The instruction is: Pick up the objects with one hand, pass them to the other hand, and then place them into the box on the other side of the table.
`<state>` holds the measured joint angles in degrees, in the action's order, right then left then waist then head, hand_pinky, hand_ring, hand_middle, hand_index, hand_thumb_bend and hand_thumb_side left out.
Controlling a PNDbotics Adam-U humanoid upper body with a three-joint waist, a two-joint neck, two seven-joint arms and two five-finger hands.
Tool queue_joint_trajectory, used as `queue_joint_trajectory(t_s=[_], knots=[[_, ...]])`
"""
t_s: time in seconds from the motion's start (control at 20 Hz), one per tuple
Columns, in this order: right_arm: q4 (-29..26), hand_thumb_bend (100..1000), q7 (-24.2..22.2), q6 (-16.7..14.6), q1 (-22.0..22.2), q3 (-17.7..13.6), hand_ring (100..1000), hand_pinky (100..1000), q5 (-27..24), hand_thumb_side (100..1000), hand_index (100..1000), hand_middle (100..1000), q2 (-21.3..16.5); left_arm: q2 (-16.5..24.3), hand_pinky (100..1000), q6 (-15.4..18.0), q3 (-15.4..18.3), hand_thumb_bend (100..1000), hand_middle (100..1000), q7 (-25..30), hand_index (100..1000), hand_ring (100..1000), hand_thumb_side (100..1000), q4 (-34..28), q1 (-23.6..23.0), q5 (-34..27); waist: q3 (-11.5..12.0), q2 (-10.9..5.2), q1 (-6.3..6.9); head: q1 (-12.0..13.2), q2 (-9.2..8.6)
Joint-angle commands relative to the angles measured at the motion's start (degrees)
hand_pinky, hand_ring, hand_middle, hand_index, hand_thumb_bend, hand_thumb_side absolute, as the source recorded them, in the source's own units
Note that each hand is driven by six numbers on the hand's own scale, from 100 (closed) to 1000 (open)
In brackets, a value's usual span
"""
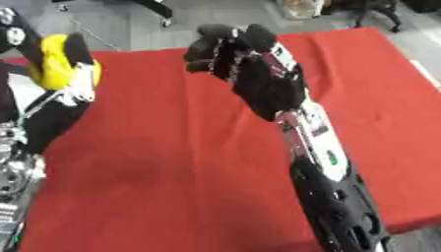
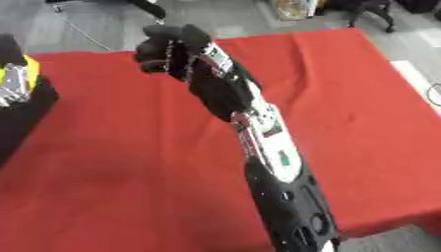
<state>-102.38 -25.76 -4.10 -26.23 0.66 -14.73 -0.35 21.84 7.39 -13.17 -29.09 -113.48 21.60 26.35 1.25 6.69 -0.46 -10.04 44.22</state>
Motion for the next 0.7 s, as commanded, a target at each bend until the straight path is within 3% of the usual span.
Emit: queue_joint_trajectory(t_s=[0.05, 0.1, 0.25, 0.3, 0.35, 0.55, 0.7], knots=[[-1.1, 277, 3.6, -0.9, -0.5, -3.9, 795, 826, 2.4, 829, 833, 706, -3.3, 5.7, 309, -2.3, 3.9, 100, 231, -1.5, 100, 286, 146, -1.1, -1.9, 1.8, 0.0, -1.96, 0.51, 2.4, -0.11], [-1.0, 277, 4.7, -1.1, -0.2, -4.9, 795, 826, 3.1, 829, 833, 706, -4.0, 7.3, 309, -4.1, 4.9, 100, 232, -1.4, 100, 287, 139, -1.1, -3.0, 2.8, -0.1, -1.98, 0.58, 3.9, -0.11], [-1.4, 276, 7.9, -1.8, 2.3, -8.1, 796, 826, 5.3, 824, 832, 705, -5.3, 13.2, 305, -13.9, 7.7, 100, 239, 1.8, 100, 291, 100, 1.7, -6.7, 6.3, -0.6, -2.07, 1.11, 13.6, -0.11], [-1.7, 275, 9.0, -1.9, 3.3, -9.0, 796, 826, 5.6, 886, 832, 704, -5.3, 15.1, 306, -17.4, 8.4, 100, 239, 3.3, 100, 291, 100, 3.5, -7.2, 7.5, -0.9, -2.12, 1.27, 16.1, -0.11], [-2.0, 275, 9.9, -2.0, 4.3, -9.7, 796, 826, 5.8, 822, 832, 704, -5.3, 16.8, 306, -20.3, 8.8, 100, 239, 5.0, 100, 291, 100, 5.3, -7.3, 8.8, -1.1, -2.17, 1.38, 17.9, -0.11], [-2.8, 270, 12.2, -1.9, 7.6, -11.5, 795, 825, 5.6, 816, 829, 703, -5.0, 22.7, 314, -27.5, 9.4, 100, 243, 13.2, 100, 294, 100, 15.6, -5.2, 12.8, -2.1, -2.38, 1.63, 22.0, -0.11], [-2.9, 268, 13.0, -1.8, 9.3, -12.1, 795, 824, 5.0, 814, 827, 702, -4.9, 25.2, 322, -29.3, 8.5, 100, 247, 21.1, 100, 298, 100, 25.6, -2.2, 15.3, -2.8, -2.55, 1.79, 23.1, -0.11]])
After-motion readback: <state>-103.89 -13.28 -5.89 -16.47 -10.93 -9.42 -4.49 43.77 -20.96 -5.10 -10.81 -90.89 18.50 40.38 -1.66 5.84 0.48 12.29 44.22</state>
